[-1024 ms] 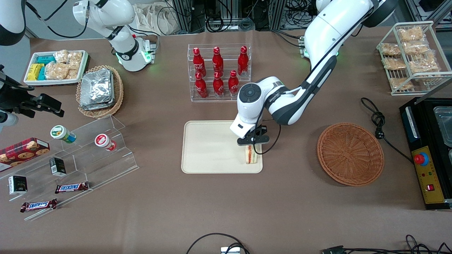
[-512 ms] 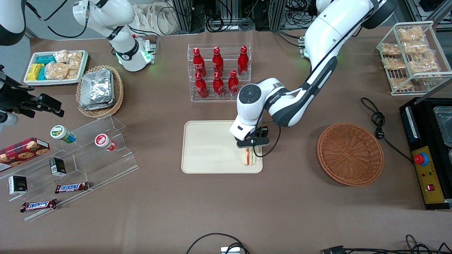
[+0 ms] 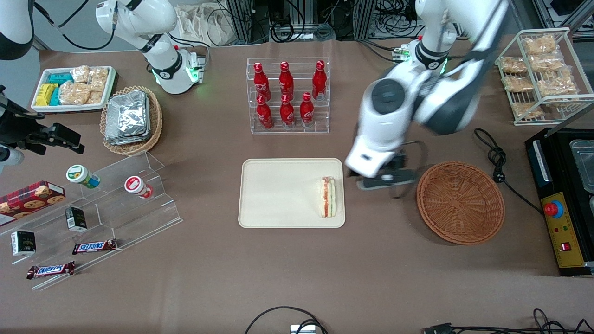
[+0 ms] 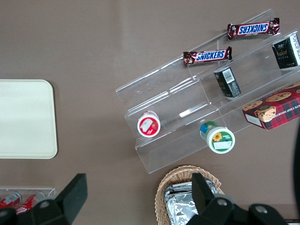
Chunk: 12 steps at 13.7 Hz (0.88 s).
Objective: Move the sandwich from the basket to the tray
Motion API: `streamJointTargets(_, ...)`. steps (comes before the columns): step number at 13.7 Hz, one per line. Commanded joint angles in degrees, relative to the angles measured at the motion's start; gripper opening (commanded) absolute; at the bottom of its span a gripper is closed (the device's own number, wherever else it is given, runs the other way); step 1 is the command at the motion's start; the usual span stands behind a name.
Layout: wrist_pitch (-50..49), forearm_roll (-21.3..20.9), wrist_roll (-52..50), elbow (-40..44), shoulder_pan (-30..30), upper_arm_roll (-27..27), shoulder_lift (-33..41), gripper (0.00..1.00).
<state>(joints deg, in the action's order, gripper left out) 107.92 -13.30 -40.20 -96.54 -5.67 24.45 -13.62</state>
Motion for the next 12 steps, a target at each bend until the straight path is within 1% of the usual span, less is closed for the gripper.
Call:
streamJointTargets(1, -4.5, 5.7, 13.7, -2.3, 3.4, -5.6, 7.9, 1.0)
streamJointTargets(2, -5.8, 8.5, 18.6, -2.4, 2.1, -11.6, 10.2, 1.0)
streamJointTargets(3, -6.3, 10.4, 23.8, -2.6, 1.2, -16.2, 12.2, 1.0)
streamJointTargets(4, -7.9, 11.0, 26.7, -2.8, 1.1, -19.2, 13.7, 1.0)
streamJointTargets(5, -8.9, 11.1, 27.3, -2.7, 1.0, -21.0, 14.8, 1.0)
streamJointTargets(7, -11.3, 11.2, 28.7, -2.1, 1.0, -23.9, 15.7, 1.0)
streamJointTargets(9, -15.0, 11.1, 31.2, -0.5, 1.0, -25.0, 15.6, 1.0)
streamJointTargets(12, -17.0, 10.9, 32.5, 0.3, 1.0, -25.4, 15.6, 1.0)
